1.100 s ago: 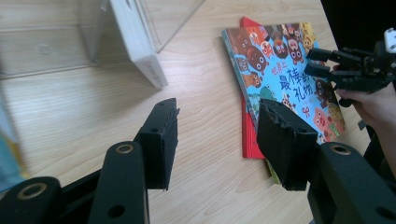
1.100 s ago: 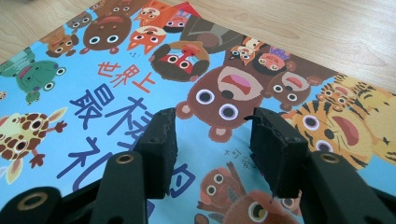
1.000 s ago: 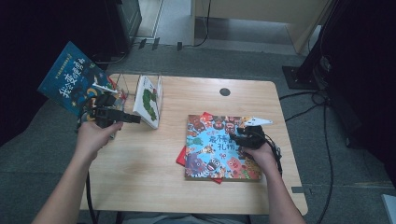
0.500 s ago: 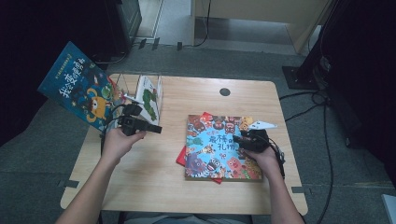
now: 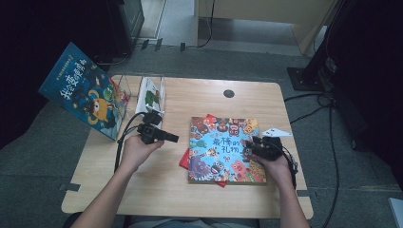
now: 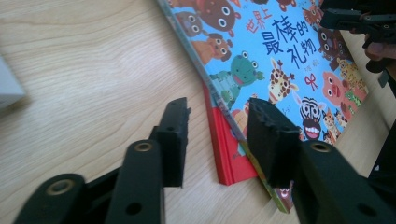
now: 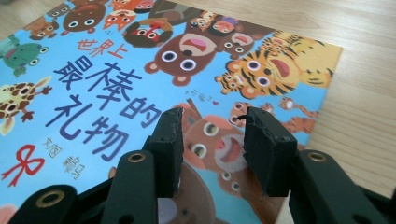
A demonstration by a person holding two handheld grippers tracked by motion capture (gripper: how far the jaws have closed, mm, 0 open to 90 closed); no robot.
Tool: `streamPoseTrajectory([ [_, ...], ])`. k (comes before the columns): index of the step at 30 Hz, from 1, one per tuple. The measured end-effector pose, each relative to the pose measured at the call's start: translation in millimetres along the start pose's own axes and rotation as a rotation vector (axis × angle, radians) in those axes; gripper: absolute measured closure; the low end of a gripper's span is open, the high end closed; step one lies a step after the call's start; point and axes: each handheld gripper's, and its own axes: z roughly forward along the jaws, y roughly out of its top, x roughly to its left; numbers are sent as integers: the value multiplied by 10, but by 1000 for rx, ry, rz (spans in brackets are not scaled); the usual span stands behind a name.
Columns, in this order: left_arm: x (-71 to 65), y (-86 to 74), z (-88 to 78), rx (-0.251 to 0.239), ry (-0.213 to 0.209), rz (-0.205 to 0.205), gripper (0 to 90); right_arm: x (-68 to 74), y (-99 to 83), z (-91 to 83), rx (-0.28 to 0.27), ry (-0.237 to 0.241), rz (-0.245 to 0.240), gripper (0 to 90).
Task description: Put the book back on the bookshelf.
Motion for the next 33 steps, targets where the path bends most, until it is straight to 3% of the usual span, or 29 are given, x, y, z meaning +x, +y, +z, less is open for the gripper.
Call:
streamPoseTrajectory([
  [4, -28, -3, 53, -19, -37, 13, 664, -19, -31, -34, -6, -8, 11, 578],
  [9, -40, -28, 130, -16, -44, 46, 667, -51, -62, -71, -12, -13, 24, 580],
  [12, -27, -65, 182, -37, -78, 20, 634, -70, -71, -86, -13, -15, 32, 580],
  [15, -31, -93, 238, -13, -49, 28, 603, -88, -69, -91, -13, -19, 45, 581],
  [20, -43, -132, 258, -18, -37, 40, 611, -104, -60, -88, -10, -20, 38, 631],
  [23, -37, -157, 276, -22, -56, 28, 647, -122, -64, -93, -13, -13, 49, 660],
  [25, -45, -171, 297, -15, -52, 43, 668, -132, -70, -104, -10, -18, 43, 701],
  [33, -82, -206, 389, 9, -49, 64, 721, -241, -97, -151, -7, -85, 77, 813],
])
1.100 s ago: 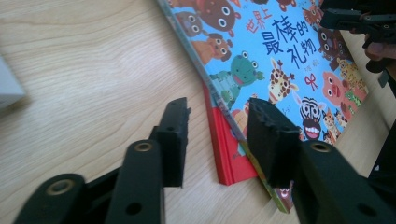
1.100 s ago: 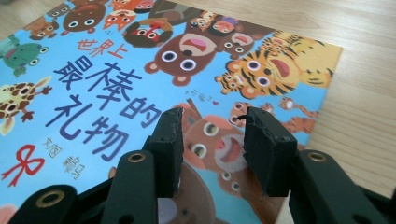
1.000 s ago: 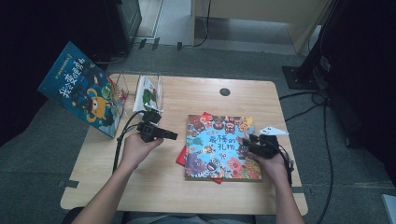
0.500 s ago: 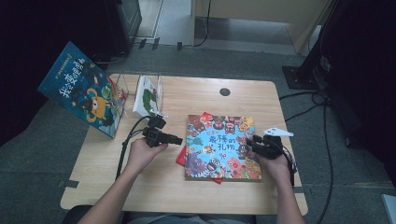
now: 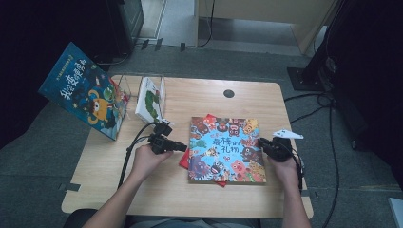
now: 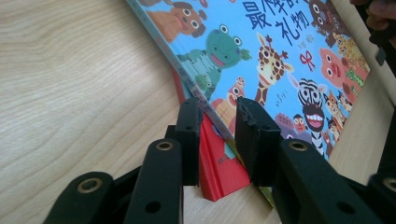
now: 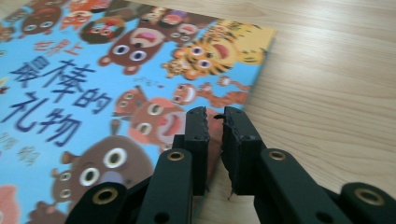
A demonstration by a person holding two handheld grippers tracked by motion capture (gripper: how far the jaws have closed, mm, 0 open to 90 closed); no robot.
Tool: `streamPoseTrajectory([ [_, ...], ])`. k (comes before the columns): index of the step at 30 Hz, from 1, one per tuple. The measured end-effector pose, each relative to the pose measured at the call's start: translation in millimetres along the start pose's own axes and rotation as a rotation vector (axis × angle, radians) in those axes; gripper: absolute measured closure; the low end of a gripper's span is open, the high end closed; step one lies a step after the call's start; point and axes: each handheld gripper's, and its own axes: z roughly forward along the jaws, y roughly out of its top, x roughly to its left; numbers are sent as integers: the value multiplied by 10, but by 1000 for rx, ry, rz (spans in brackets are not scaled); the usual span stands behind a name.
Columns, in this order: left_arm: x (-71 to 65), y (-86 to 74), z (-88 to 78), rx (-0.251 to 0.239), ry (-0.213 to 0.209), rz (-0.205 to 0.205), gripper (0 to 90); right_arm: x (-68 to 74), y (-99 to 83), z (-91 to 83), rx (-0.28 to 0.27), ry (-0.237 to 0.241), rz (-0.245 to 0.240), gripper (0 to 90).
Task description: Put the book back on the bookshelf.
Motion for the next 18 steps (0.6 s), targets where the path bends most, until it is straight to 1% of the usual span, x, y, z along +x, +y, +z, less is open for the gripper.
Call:
streamPoseTrajectory([
  [2, 9, -14, 7, -4, -8, -6, 719, -40, -8, -4, -7, 2, 26, 809],
  [3, 12, -24, 10, -11, -12, -15, 718, -50, -10, -4, -9, -2, 30, 802],
  [5, 17, -37, 8, -5, -8, -15, 719, -62, -9, -4, -5, -33, 15, 817],
  [6, 18, -43, 5, -9, -8, -15, 724, -69, -9, -4, 3, -50, 14, 853],
  [8, 17, -56, -3, -17, -11, -19, 747, -92, -9, 8, 9, -40, 33, 893],
  [10, 5, -72, -3, -20, -5, -15, 779, -97, -8, 41, 25, -27, 35, 900],
  [12, 3, -87, -6, -13, -3, -7, 804, -76, 1, 79, 39, -16, 33, 900],
  [14, -1, -101, -5, -10, 3, 1, 832, -57, 14, 94, 40, -36, 24, 900],
  [16, -8, -111, -6, -11, 6, 9, 850, -58, 14, 98, 37, -37, 31, 900],
  [18, -12, -124, 0, -23, -3, 6, 860, -61, 13, 99, 35, -35, 32, 900],
])
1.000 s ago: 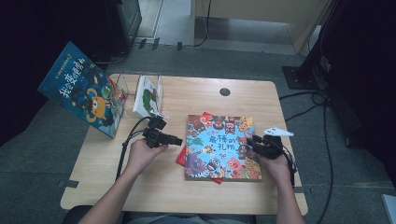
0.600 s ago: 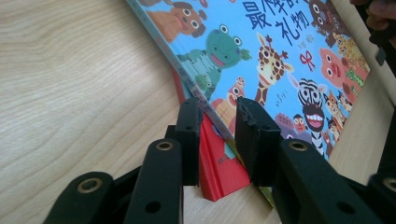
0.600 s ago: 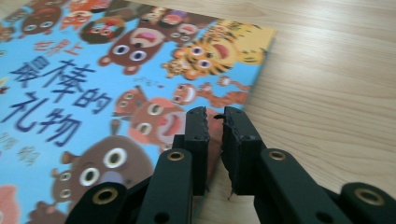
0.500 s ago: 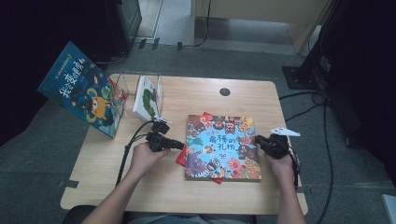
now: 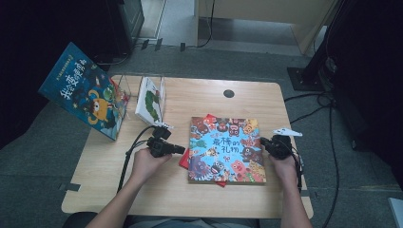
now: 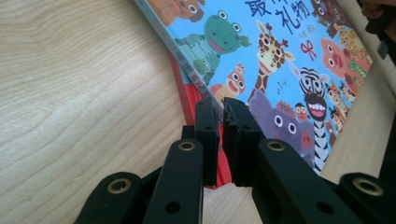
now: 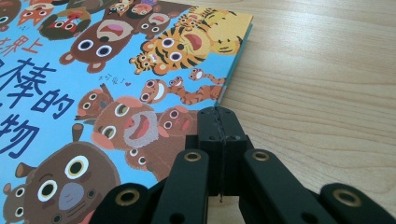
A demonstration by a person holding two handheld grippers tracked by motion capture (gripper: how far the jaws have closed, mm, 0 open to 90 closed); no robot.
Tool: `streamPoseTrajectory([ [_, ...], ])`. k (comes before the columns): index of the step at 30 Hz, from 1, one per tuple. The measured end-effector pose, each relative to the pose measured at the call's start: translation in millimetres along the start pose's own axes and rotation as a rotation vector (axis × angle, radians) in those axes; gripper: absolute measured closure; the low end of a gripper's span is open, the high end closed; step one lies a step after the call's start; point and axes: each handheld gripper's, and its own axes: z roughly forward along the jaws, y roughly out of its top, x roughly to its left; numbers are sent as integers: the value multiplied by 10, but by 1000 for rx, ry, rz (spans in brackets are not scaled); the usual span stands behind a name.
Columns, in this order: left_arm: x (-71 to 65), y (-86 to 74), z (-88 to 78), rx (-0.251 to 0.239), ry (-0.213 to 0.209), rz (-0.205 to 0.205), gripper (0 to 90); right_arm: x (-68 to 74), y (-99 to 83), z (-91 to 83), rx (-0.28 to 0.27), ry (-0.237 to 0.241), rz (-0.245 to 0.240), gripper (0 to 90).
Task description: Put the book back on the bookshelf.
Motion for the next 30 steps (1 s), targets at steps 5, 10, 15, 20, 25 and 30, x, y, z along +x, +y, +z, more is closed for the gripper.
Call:
streamPoseTrajectory([
  [5, 3, -31, 28, 20, 1, 2, 882, -7, 2, 18, -7, -3, -4, 900],
  [10, -2, -53, 31, 20, -7, -2, 900, -3, 23, 43, -9, -6, 9, 900],
  [15, 6, -93, 46, 36, 6, -6, 900, 87, 77, 118, -7, 18, -14, 900],
  [20, 26, -140, -1, 25, 8, -23, 900, 181, 124, 188, -5, 42, -52, 900],
  [25, 34, -197, -24, 25, 15, -34, 900, 244, 179, 248, 6, 59, -67, 900],
  [30, 37, -248, -56, 23, 24, -39, 897, 296, 233, 313, 10, 75, -84, 900],
])
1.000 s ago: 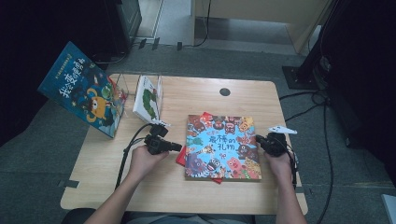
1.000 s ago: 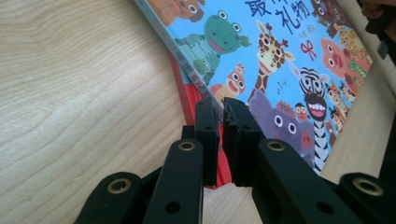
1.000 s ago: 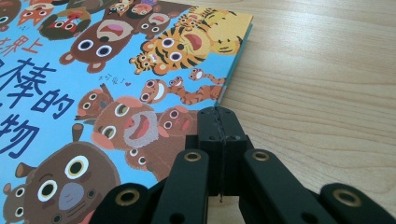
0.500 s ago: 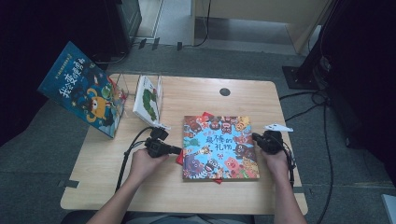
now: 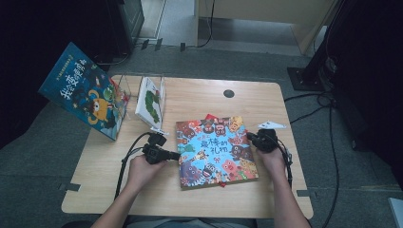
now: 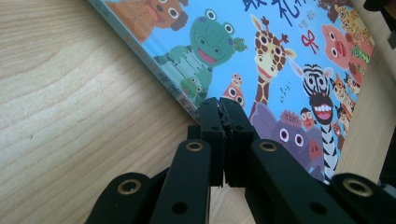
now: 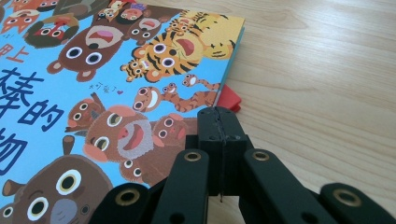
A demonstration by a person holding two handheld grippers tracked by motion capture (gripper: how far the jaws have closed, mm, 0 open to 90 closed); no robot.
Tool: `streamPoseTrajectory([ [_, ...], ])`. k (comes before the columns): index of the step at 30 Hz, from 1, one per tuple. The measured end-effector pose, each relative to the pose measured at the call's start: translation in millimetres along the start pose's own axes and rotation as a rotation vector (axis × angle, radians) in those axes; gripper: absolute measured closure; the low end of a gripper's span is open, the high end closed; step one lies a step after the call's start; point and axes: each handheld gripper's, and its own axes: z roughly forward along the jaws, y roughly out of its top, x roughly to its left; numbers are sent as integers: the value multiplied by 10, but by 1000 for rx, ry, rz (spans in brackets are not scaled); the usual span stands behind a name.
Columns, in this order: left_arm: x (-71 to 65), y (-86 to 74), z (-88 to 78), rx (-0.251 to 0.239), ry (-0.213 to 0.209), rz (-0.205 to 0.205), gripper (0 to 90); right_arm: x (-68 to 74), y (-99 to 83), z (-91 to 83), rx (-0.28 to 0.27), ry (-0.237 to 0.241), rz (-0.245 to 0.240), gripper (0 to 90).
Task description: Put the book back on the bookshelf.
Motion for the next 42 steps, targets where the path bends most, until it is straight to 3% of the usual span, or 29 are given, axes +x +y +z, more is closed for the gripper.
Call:
streamPoseTrajectory([
  [4, 15, -41, -25, 3, 35, -2, 900, 25, 42, 51, 2, 12, -4, 900],
  [8, 11, -73, -49, -2, 44, -7, 900, 64, 82, 100, 4, 19, -11, 900],
  [25, -65, -189, -54, -13, 41, -16, 900, 110, 214, 280, -26, 13, -13, 900],
  [32, -98, -196, -48, -12, 59, -8, 900, 83, 239, 186, -62, 5, 4, 900],
  [42, -254, -146, 111, 3, 20, 34, 900, 12, 165, 43, -67, 6, 23, 900],
])
